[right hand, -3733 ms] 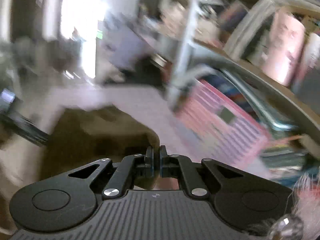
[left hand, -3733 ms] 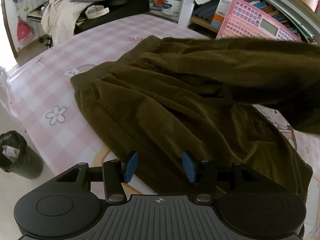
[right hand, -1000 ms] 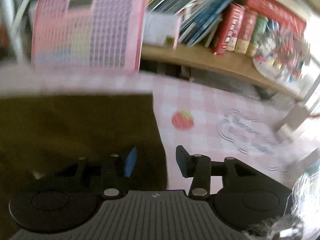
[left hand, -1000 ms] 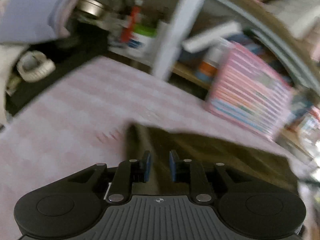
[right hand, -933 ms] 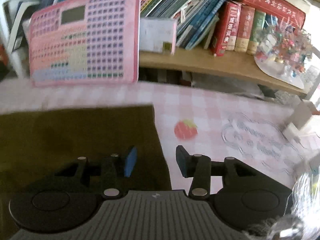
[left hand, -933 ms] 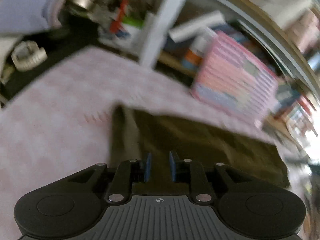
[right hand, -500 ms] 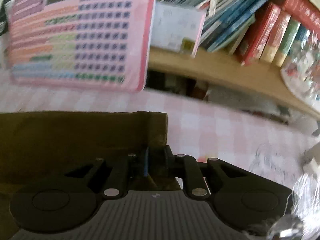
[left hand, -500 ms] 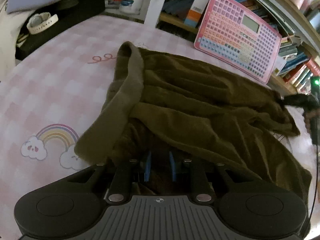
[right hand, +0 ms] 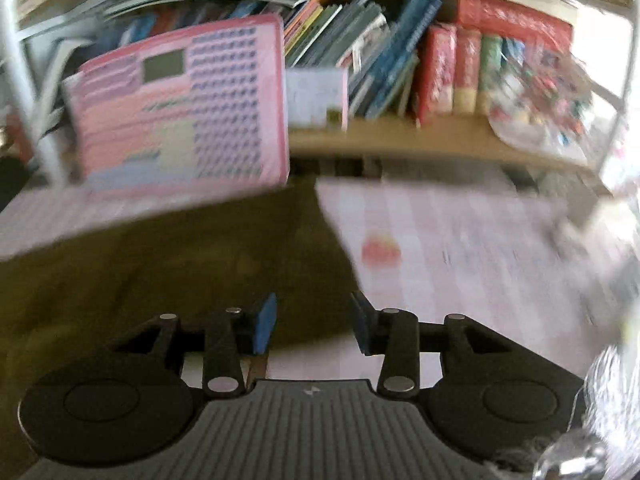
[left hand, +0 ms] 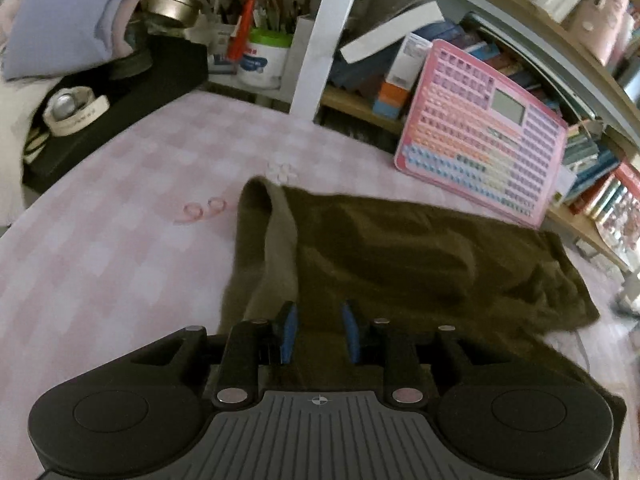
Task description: Fold clothes
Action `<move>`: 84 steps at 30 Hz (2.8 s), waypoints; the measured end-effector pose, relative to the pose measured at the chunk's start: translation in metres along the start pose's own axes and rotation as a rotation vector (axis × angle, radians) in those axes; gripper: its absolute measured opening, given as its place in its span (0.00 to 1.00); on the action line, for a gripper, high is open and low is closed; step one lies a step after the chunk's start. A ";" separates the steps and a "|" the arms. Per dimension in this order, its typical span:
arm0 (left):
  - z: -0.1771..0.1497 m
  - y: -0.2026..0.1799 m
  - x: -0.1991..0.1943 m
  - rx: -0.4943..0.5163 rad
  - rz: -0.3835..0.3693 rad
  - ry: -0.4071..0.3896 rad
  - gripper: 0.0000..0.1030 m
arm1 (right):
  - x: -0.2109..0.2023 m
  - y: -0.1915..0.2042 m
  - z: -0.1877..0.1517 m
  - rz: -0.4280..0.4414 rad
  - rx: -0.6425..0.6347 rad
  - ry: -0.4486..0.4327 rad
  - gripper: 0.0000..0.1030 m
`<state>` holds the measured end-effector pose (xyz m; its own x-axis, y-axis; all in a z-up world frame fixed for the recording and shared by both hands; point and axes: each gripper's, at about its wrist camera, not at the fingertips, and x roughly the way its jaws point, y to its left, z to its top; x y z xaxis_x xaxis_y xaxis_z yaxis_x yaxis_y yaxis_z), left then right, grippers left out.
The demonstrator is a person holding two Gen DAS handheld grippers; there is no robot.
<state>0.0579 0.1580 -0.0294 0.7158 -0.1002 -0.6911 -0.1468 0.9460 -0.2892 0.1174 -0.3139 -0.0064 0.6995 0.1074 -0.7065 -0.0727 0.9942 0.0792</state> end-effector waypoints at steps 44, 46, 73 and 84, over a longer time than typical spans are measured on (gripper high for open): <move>-0.045 -0.042 -0.054 -0.083 0.105 -0.097 0.05 | -0.067 -0.013 -0.098 0.041 0.092 0.046 0.02; -0.054 -0.053 -0.056 -0.074 0.125 -0.091 0.05 | -0.070 -0.010 -0.102 0.070 0.075 0.057 0.04; -0.081 0.022 -0.083 -0.101 0.199 -0.088 0.38 | -0.106 0.031 -0.163 -0.097 0.131 0.096 0.08; -0.068 0.018 -0.047 0.017 0.176 -0.061 0.52 | -0.099 0.027 -0.167 -0.205 0.181 0.102 0.07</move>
<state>-0.0243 0.1587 -0.0473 0.7203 0.0856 -0.6883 -0.2624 0.9523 -0.1561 -0.0725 -0.2966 -0.0518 0.6104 -0.0869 -0.7873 0.1975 0.9793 0.0450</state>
